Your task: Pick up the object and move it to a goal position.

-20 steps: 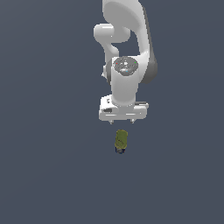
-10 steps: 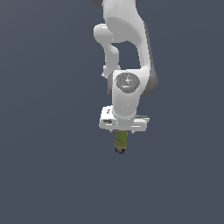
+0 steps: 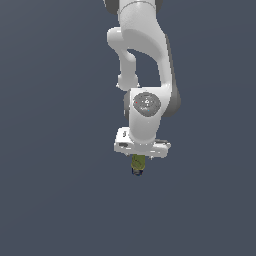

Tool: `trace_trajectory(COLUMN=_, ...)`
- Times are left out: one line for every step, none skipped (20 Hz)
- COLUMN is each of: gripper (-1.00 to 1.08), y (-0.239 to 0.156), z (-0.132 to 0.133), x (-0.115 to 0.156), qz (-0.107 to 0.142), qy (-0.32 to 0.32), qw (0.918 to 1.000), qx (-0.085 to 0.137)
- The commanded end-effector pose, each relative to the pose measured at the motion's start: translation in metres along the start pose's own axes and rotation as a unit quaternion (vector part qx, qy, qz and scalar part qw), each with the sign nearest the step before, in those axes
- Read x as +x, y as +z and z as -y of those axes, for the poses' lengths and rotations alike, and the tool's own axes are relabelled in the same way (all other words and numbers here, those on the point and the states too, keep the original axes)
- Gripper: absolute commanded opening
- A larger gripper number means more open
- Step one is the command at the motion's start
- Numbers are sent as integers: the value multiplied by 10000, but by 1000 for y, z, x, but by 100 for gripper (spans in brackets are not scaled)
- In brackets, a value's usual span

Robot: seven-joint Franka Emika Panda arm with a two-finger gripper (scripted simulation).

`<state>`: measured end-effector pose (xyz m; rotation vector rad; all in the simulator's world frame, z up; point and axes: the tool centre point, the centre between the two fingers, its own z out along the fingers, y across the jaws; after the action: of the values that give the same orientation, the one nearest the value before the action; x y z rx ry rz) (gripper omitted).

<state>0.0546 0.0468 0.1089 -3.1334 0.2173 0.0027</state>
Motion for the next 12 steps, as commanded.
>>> trace_trajectory(gripper=100, y=0, z=0, x=0, qz=-2, qy=1, qw=10000, qx=0)
trace_trajectory(gripper=100, y=1, z=0, x=0, qz=-2, qy=1, qw=10000, qx=0)
trace_trajectory(gripper=100, y=3, z=0, x=0, qz=-2, qy=1, qw=10000, qx=0)
trace_trajectory(gripper=100, y=6, z=0, x=0, qz=-2, qy=1, qw=10000, qx=0)
trace_trajectory(gripper=100, y=10, z=0, x=0, qz=-4, qy=4, qw=10000, qx=0)
trace_trajectory(gripper=100, y=14, z=0, x=0, qz=-4, qy=6, qw=10000, qx=-1)
trace_trajectory(gripper=100, y=19, z=0, x=0, qz=-4, qy=6, qw=10000, qx=-1)
trace_trajectory(gripper=100, y=25, z=0, x=0, qz=-6, qy=9, qw=10000, qx=-1)
trace_trajectory(gripper=100, y=31, z=0, x=0, qz=-6, qy=12, qw=10000, qx=-2)
trace_trajectory(gripper=100, y=36, z=0, x=0, qz=-6, qy=12, qw=10000, qx=-2)
trace_trajectory(gripper=100, y=40, z=0, x=0, qz=-8, qy=15, qw=10000, qx=-2)
trace_trajectory(gripper=100, y=44, z=0, x=0, qz=-8, qy=15, qw=10000, qx=-2)
